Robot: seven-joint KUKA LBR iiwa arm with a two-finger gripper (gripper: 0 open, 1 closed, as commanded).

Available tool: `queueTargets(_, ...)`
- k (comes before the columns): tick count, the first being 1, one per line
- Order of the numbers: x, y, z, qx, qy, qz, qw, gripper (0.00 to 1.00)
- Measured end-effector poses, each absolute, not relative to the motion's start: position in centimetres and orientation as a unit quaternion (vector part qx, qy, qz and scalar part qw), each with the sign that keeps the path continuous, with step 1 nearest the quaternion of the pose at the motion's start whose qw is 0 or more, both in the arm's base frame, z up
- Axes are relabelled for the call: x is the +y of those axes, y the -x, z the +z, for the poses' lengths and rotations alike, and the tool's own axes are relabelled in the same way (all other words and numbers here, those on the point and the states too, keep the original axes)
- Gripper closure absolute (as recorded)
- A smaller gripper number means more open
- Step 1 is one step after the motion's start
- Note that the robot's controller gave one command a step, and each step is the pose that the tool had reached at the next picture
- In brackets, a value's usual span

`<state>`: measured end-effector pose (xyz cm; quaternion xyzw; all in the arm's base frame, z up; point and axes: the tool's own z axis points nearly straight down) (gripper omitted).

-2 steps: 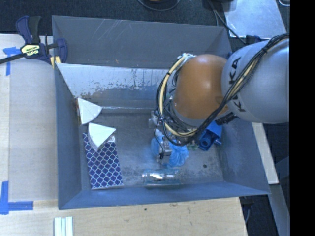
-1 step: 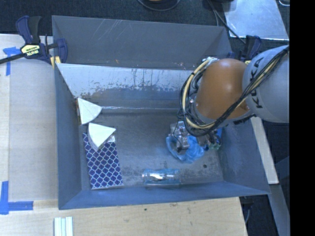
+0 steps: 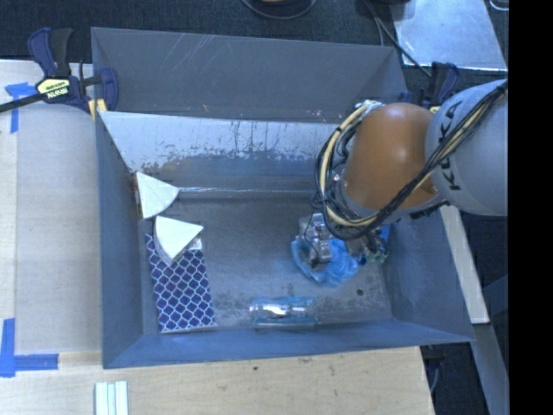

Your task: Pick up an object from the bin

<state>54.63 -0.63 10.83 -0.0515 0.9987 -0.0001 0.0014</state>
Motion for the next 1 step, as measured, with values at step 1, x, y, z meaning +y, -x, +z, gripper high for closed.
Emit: queueTargets(1, -0.39, -56.67, 22.73, 0.998, 0.062, 0.0, 0.003, 1.0)
